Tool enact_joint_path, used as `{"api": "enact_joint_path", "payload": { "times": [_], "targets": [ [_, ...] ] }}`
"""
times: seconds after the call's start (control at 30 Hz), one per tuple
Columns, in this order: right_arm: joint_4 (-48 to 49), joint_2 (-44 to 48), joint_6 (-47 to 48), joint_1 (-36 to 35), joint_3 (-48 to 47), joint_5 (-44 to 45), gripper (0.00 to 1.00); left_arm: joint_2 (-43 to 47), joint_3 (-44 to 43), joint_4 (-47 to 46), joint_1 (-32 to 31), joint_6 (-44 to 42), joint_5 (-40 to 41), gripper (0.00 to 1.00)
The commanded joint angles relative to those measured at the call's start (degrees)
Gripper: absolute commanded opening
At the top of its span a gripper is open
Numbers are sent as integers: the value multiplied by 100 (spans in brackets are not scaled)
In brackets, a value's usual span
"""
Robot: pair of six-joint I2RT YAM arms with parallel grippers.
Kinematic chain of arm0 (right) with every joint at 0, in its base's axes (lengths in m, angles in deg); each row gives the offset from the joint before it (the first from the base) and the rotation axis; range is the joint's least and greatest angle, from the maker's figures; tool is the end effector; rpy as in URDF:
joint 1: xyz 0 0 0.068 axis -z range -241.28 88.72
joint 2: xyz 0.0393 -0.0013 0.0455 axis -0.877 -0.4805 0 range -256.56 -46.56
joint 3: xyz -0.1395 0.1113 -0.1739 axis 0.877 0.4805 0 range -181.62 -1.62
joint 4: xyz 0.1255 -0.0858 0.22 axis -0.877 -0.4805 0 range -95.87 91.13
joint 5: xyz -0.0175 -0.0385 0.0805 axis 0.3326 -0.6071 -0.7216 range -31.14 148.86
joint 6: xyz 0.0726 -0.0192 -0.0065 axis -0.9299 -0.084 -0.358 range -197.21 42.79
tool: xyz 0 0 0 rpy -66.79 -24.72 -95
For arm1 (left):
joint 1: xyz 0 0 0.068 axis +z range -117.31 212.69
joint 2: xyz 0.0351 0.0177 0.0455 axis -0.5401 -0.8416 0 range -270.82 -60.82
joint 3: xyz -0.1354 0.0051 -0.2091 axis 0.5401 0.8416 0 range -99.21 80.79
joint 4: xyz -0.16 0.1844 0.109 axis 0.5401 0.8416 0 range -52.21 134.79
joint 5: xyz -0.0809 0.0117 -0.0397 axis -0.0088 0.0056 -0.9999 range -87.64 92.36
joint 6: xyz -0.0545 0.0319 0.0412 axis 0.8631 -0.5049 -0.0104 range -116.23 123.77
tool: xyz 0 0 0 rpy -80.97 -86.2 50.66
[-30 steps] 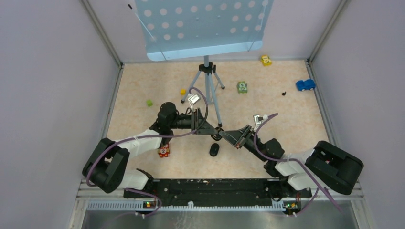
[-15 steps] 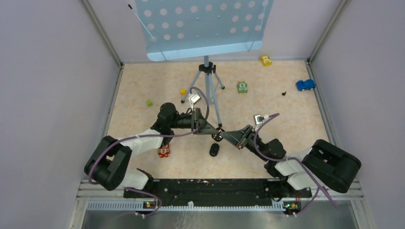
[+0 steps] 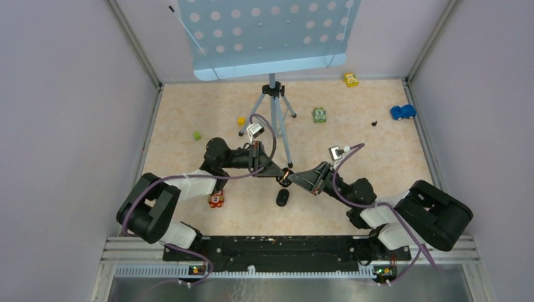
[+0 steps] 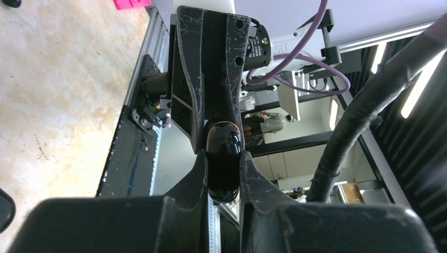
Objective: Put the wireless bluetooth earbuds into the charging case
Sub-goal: Open the charging case to the charging case.
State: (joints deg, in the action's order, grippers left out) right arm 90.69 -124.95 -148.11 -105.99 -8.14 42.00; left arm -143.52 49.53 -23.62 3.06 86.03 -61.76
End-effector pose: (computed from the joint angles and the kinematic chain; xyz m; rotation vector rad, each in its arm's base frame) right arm 0.1544 0.1788 0.1689 0.0438 1.5400 1.8679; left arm 0.2267 -0.1948 0.2095 0.3675 1.9992 -2.1791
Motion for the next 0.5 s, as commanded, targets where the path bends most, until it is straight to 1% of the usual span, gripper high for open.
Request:
{"api": "enact_joint_path", "payload": {
  "times": [0.0,0.1,0.13,0.17,0.2,0.27,0.37,0.47],
  "targets": [
    [909,-112,251,35,64,-599,0,18,-160,-1762,-31,843,102,0],
    [904,-119,252,73,71,-632,0,-75,-167,-2246,-24,1148,114,0],
    [894,-130,227,95,72,-633,10,-108,-169,-2387,-24,1245,130,0],
    [848,-135,165,120,79,-623,25,-128,-177,-2484,-20,1307,136,0],
    [840,-148,141,132,92,-592,34,-133,-183,-2534,-13,1352,136,0],
    [839,-92,120,144,172,-383,46,-126,-187,-2532,-3,1343,136,0],
    [584,85,193,150,204,-252,53,-58,-180,-2278,21,1132,98,0],
    [233,349,326,149,212,-222,56,58,-144,-1891,26,835,156,0]
  ]
}}
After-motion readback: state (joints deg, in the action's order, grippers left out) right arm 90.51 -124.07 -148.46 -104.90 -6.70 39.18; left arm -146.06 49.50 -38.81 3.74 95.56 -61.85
